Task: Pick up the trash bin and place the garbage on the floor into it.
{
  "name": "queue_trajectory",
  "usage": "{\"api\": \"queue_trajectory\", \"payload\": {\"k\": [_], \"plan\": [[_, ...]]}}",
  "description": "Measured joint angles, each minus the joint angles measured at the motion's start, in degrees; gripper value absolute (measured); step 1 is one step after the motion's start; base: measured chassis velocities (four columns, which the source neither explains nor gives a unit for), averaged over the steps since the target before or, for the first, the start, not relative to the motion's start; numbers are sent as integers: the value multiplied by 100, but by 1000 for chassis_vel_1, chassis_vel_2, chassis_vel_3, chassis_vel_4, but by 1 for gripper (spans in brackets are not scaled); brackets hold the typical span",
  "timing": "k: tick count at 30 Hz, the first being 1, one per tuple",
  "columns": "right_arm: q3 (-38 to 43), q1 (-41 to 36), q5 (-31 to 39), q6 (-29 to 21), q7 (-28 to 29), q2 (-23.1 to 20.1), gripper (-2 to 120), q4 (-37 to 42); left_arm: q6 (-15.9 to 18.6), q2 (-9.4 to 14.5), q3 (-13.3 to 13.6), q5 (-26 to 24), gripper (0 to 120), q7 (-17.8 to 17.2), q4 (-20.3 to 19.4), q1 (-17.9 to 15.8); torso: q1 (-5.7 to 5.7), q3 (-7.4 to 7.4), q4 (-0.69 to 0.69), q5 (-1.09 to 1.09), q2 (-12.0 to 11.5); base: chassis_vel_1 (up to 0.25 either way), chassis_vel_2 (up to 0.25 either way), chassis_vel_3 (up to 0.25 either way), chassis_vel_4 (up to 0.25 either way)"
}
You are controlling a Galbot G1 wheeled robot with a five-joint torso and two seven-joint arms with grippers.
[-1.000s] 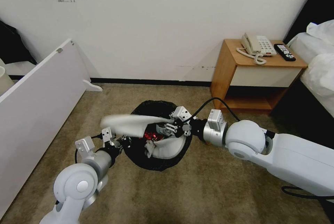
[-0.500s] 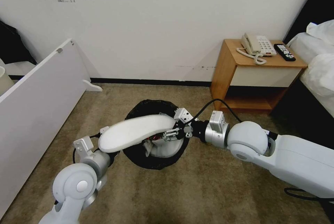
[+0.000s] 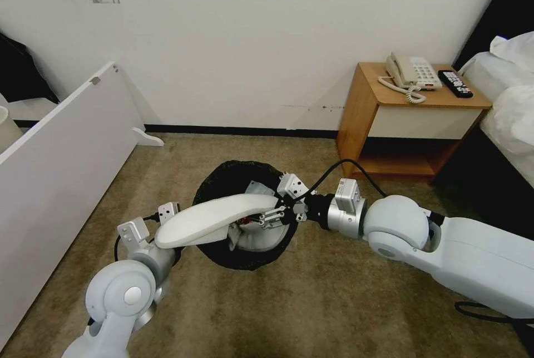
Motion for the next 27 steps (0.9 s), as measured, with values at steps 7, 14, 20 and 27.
{"api": "queue_trajectory", "payload": {"k": [7,14,20,27], "plan": [[93,-32,64,0,16,-37,92,56,9,3,0,-32,1,-73,8,2,0,0,0,0,0,0,0,0,0],[159,-68,257,-5,197,24,92,60,102,64,-32,-238,1,-185,-64,41,0,0,0,0,0,0,0,0,0],[111,-9,318,-8,325,271,92,-148,171,83,-48,-431,1,-268,-168,133,0,0,1,0,0,0,0,0,0],[41,0,437,-17,449,383,92,-247,174,94,-83,-593,1,-328,-263,176,0,0,0,0,0,0,0,0,0]]}}
